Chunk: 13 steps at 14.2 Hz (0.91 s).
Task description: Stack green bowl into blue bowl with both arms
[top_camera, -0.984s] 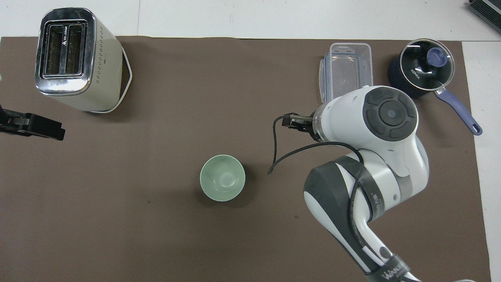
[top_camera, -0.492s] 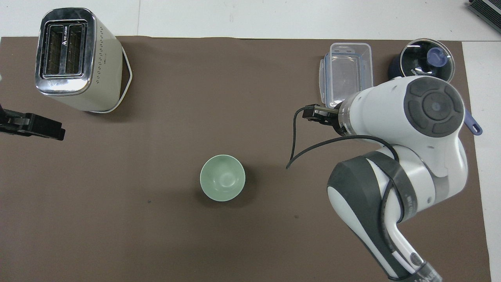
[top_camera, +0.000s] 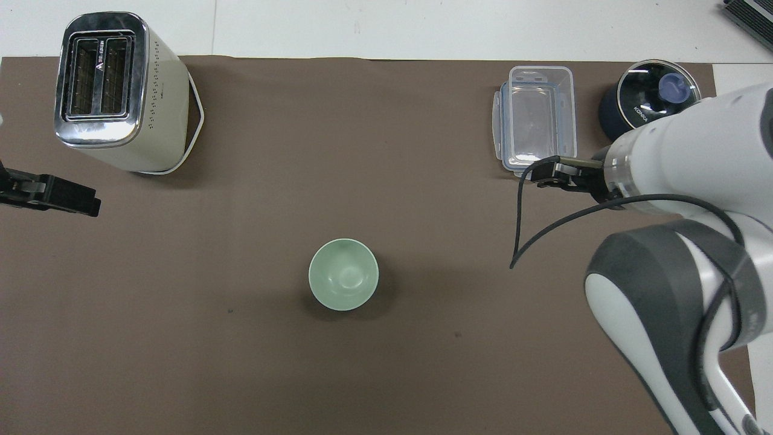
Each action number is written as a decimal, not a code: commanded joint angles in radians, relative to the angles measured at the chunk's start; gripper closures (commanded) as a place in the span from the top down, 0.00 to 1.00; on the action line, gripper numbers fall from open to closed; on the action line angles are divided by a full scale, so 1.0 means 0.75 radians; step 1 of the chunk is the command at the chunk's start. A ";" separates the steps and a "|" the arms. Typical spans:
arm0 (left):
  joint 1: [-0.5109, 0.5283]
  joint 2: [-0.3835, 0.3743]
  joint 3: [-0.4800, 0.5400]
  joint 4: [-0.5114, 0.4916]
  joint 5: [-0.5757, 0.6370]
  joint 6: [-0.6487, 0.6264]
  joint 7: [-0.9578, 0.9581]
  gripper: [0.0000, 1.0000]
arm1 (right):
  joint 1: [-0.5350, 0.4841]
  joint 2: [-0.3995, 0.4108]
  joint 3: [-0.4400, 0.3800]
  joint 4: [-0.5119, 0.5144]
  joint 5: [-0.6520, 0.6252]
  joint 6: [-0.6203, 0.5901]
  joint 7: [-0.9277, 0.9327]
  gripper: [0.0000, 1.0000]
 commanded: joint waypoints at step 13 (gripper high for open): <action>0.015 -0.031 -0.009 -0.031 -0.013 0.005 -0.011 1.00 | 0.127 -0.138 -0.538 0.158 0.072 -0.396 -0.579 1.00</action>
